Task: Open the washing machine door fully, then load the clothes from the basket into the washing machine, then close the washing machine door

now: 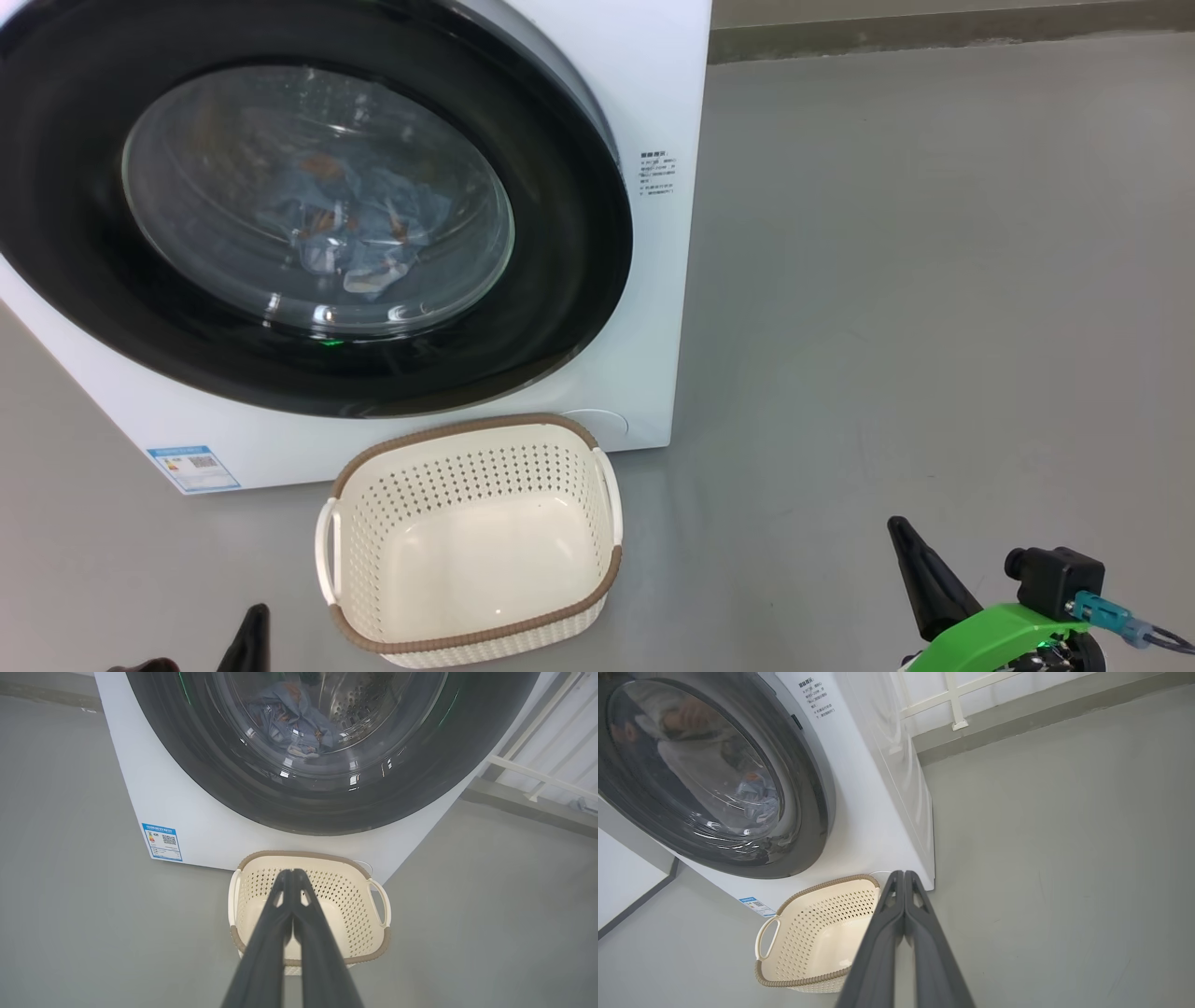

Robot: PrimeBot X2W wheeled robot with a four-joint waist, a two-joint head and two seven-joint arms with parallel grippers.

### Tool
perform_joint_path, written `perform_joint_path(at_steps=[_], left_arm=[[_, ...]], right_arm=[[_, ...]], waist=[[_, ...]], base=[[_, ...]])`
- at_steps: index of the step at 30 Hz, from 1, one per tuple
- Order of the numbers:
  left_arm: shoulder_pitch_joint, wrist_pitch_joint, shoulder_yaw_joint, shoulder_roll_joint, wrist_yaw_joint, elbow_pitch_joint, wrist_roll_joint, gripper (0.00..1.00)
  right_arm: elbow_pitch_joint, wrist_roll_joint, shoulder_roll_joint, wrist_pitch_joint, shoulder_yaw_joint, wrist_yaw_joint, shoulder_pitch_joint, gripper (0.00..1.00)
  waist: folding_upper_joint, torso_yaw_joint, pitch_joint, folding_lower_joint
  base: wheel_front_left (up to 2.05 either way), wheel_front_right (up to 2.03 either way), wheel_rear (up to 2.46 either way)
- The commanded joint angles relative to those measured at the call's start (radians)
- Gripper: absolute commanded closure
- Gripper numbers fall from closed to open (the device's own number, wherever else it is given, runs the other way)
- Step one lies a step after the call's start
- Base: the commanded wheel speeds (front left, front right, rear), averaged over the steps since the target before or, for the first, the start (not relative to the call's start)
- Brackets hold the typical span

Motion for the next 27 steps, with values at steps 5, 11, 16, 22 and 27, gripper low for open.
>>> perform_joint_path(at_steps=[5,11,16,22,27], left_arm=[[-0.031,0.017,0.025,0.010,0.000,-0.027,-0.063,1.00],[-0.037,0.032,0.034,0.004,0.000,-0.030,-0.108,1.00],[-0.042,0.046,0.042,-0.003,0.000,-0.033,-0.154,1.00],[-0.048,0.064,0.053,-0.010,0.000,-0.037,-0.208,1.00],[-0.053,0.079,0.062,-0.016,-0.001,-0.040,-0.254,1.00]], right_arm=[[-0.036,0.063,0.000,0.019,-0.021,0.000,-0.022,1.00],[-0.044,0.107,0.005,0.034,-0.032,0.000,-0.021,1.00],[-0.053,0.152,0.010,0.049,-0.043,0.000,-0.019,1.00],[-0.063,0.205,0.016,0.067,-0.056,0.000,-0.018,1.00],[-0.072,0.249,0.021,0.081,-0.067,0.000,-0.016,1.00]], waist=[[0.0000,0.000,0.002,-0.0006],[0.0000,0.000,0.001,-0.0006],[0.0000,0.000,0.001,-0.0006],[0.0000,0.000,0.000,-0.0007],[0.0000,0.000,-0.001,-0.0007]], base=[[0.00,0.00,0.00],[0.00,0.00,0.00],[0.00,0.00,0.00],[0.00,0.00,0.00],[0.00,0.00,0.00]])
